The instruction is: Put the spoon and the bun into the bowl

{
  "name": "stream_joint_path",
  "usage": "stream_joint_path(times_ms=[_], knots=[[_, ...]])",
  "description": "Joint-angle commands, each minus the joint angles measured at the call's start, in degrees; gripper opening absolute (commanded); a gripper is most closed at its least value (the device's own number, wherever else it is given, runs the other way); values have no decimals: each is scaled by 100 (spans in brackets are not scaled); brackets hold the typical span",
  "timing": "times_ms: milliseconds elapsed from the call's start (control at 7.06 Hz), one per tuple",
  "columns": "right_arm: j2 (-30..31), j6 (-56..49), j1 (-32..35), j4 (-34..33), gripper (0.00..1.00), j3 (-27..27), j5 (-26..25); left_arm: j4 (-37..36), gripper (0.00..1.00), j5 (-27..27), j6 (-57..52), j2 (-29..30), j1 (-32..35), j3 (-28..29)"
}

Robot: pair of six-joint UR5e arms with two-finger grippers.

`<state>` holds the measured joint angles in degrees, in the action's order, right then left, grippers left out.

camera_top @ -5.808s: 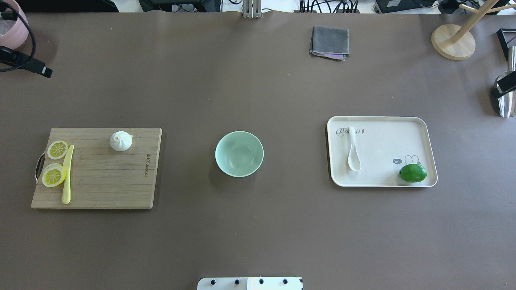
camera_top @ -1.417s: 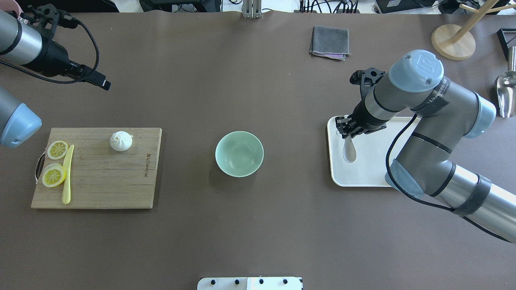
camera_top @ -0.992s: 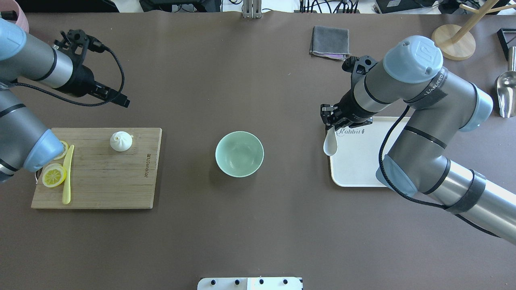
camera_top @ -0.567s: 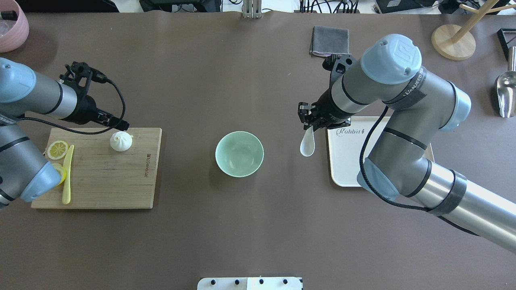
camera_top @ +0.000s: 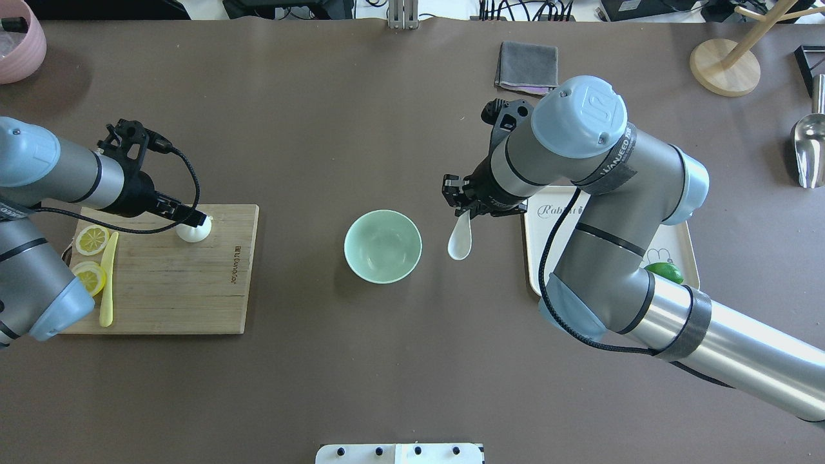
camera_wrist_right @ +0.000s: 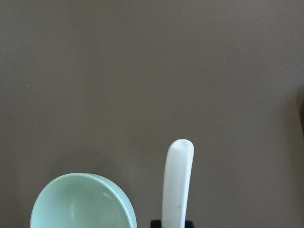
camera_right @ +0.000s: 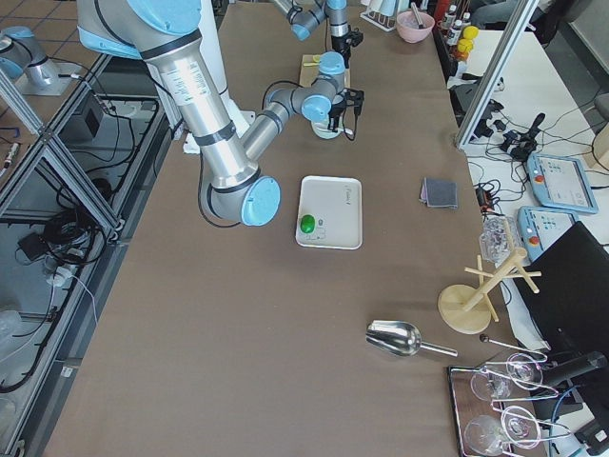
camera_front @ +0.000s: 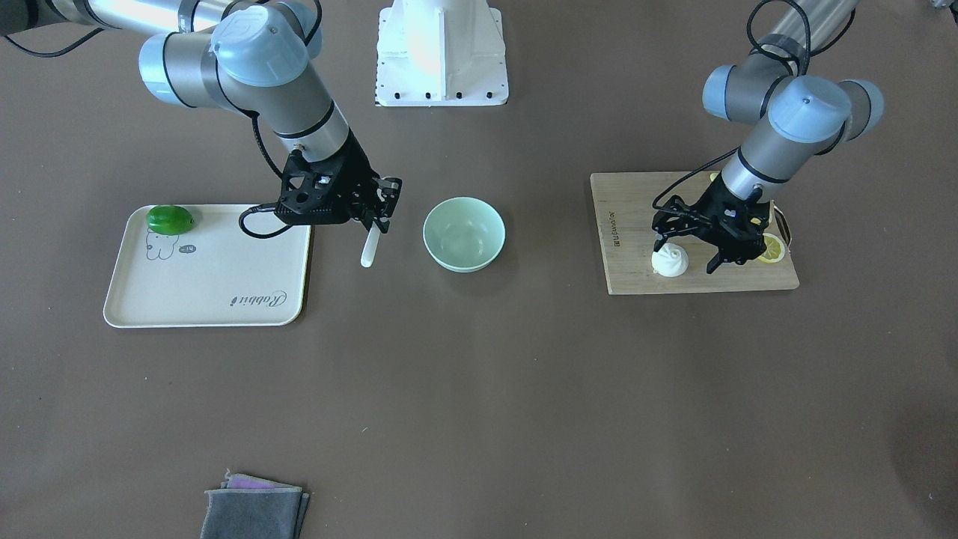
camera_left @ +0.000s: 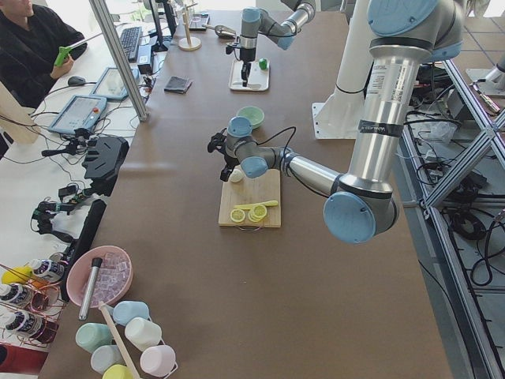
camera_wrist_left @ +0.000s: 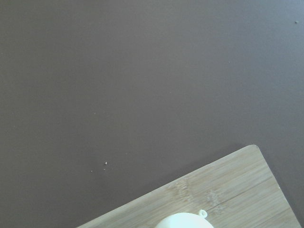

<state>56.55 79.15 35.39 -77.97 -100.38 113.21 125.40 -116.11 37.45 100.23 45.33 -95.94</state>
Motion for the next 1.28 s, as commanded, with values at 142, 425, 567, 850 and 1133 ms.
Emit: stream_joint_path(times_ms=[142, 425, 567, 850, 1133], knots=[[-197, 205, -207, 54, 0, 167, -281, -16, 40, 18, 130, -3, -182, 14], [-381, 285, -217, 63, 0, 308, -309, -16, 0, 18, 148, -20, -183, -64], [-399, 285, -217, 63, 0, 299, -309, -33, 0, -8, 148, -73, -130, -265], [-435, 294, -286, 63, 0, 308, -326, -86, 0, -218, 139, -21, 219, -504], [-836, 364, -392, 89, 0, 744, -554, -418, 0, -579, 139, 328, 546, -513]])
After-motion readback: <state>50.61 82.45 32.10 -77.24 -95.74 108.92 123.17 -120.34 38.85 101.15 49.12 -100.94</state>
